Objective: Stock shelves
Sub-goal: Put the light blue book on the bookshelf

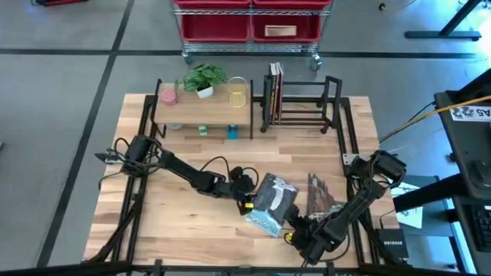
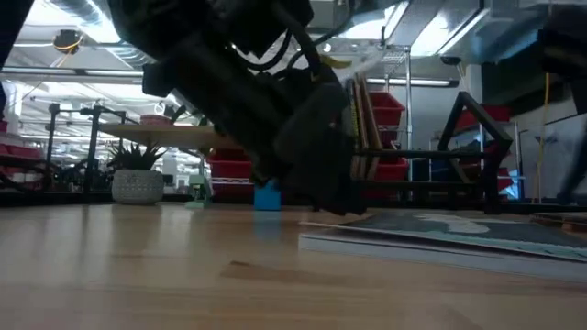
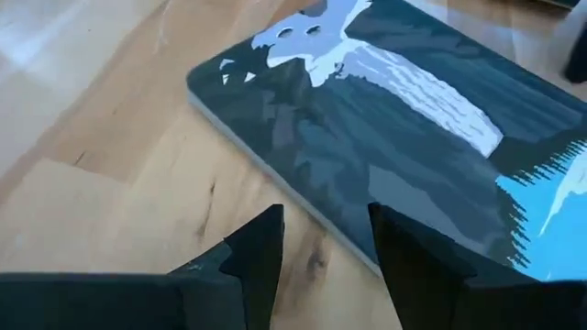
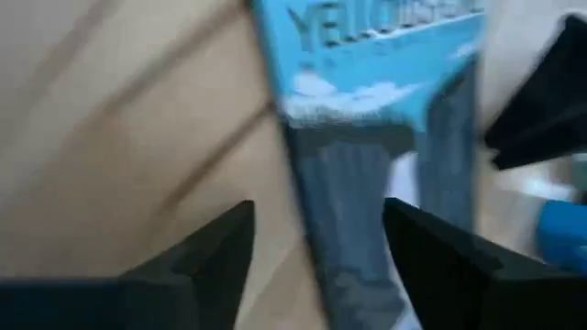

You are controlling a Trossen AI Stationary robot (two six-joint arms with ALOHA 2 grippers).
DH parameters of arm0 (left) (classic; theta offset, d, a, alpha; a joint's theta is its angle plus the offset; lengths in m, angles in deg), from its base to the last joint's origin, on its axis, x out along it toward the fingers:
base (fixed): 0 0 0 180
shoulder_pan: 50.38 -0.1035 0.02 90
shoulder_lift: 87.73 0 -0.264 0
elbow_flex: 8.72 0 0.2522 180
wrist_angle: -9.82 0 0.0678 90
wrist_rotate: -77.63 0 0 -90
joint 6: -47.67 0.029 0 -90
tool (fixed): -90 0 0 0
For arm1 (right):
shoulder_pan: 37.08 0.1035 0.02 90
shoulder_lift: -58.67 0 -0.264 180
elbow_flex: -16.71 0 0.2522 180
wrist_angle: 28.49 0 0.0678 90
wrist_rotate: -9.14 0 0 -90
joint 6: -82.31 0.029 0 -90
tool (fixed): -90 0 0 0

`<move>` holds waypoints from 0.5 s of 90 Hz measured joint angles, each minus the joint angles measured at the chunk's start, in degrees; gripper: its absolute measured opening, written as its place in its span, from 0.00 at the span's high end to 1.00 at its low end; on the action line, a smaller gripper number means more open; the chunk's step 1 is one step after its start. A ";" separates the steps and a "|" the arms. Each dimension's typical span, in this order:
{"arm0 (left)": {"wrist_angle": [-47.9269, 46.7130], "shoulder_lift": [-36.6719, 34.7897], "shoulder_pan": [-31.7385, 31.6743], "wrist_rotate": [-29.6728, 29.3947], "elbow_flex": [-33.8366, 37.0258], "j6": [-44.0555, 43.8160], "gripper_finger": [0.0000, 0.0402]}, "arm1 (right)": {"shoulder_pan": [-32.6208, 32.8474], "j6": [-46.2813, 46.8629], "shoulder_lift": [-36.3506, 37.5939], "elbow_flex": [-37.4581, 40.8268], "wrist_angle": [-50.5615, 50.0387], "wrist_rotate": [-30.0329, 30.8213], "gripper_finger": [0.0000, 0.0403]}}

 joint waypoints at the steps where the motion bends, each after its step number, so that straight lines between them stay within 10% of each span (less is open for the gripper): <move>1: 0.23 0.00 0.00 0.07 0.00 0.07 0.62 | 0.00 -0.09 -0.03 0.24 -0.03 0.84 0.39; 45: 2.48 1.96 -1.10 1.84 -0.02 -0.13 0.62 | -0.98 -17.80 -0.01 8.40 15.16 8.04 0.39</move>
